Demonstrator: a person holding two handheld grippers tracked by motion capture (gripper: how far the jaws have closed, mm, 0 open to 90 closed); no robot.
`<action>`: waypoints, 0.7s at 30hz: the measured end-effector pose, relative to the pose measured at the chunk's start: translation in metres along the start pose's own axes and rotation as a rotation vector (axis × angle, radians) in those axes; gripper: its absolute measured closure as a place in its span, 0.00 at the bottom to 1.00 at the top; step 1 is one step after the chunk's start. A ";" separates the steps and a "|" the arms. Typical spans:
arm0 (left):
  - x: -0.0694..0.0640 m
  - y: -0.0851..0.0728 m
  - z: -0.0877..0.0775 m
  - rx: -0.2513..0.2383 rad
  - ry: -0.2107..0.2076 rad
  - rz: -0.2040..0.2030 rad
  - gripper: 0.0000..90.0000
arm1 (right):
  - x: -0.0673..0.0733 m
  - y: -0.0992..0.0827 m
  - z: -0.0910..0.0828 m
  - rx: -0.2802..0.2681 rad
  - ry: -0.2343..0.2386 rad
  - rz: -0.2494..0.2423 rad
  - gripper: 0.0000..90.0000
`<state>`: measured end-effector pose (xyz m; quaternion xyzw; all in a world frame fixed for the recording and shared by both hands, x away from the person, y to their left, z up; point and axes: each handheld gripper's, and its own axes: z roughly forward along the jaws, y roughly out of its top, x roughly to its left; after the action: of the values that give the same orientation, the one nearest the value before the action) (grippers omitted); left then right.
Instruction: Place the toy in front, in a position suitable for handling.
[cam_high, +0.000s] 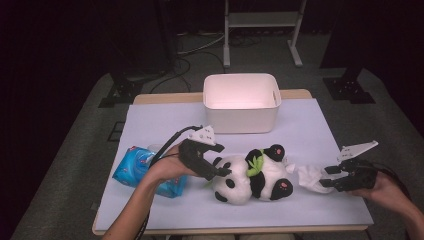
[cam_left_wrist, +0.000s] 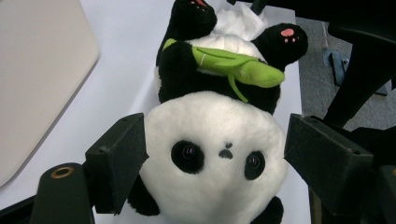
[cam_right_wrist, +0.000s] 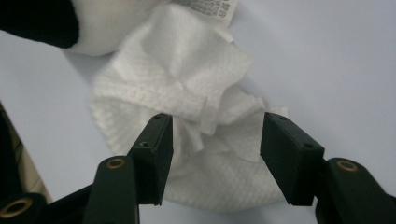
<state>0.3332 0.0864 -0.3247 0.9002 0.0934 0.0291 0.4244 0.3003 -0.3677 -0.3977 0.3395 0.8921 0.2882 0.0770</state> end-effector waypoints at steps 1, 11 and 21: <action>0.000 -0.001 -0.001 -0.003 0.004 -0.005 0.22 | 0.001 0.001 -0.001 0.006 0.000 -0.008 0.48; 0.001 -0.015 -0.008 -0.022 0.024 -0.041 0.20 | 0.002 0.005 -0.009 -0.027 0.033 -0.007 0.47; 0.000 -0.030 -0.012 -0.016 0.046 -0.055 0.19 | 0.002 0.029 -0.016 -0.057 0.077 -0.046 0.45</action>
<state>0.3268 0.1143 -0.3403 0.8929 0.1278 0.0390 0.4300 0.3098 -0.3558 -0.3683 0.3052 0.8935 0.3243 0.0588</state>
